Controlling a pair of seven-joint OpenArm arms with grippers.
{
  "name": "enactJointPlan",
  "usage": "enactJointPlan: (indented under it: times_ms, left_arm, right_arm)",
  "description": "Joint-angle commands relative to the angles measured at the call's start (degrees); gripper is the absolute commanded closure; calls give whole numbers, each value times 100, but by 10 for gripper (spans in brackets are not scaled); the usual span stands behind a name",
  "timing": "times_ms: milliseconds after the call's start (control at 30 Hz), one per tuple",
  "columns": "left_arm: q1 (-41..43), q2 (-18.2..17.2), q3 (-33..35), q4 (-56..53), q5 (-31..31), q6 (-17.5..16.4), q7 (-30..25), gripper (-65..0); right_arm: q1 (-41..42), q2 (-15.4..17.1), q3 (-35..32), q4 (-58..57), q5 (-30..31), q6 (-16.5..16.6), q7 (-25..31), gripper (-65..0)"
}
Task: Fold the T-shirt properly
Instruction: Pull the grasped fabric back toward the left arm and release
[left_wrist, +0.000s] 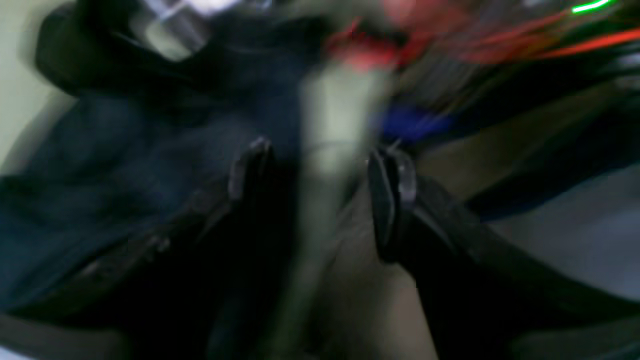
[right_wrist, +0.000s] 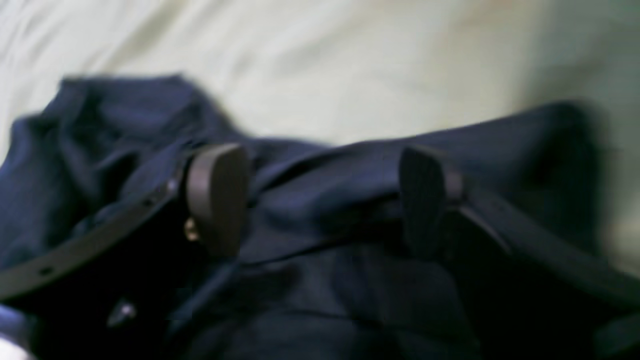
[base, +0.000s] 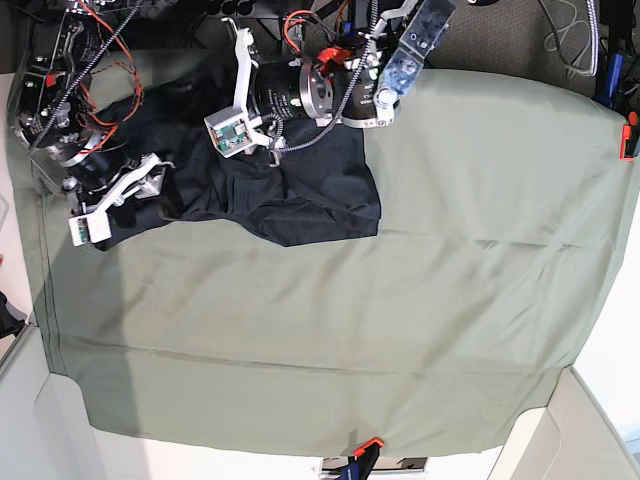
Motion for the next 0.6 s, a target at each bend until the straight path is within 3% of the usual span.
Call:
enactJointPlan:
  times_ms: [0, 100, 333, 567]
  left_arm:
    - [-42, 28, 7, 74, -457, -43, 50, -327]
    - [-42, 31, 17, 74, -752, -43, 452, -327]
    - [-44, 26, 7, 74, -723, -43, 483, -327]
    - [-44, -334, 2, 76, -732, -43, 501, -326]
  right_arm:
    - [85, 129, 144, 90, 149, 46, 144, -453]
    - [94, 299, 382, 90, 267, 42, 66, -453]
    - [61, 656, 730, 87, 245, -103, -28, -453]
    - [63, 815, 728, -273, 94, -107, 72, -453]
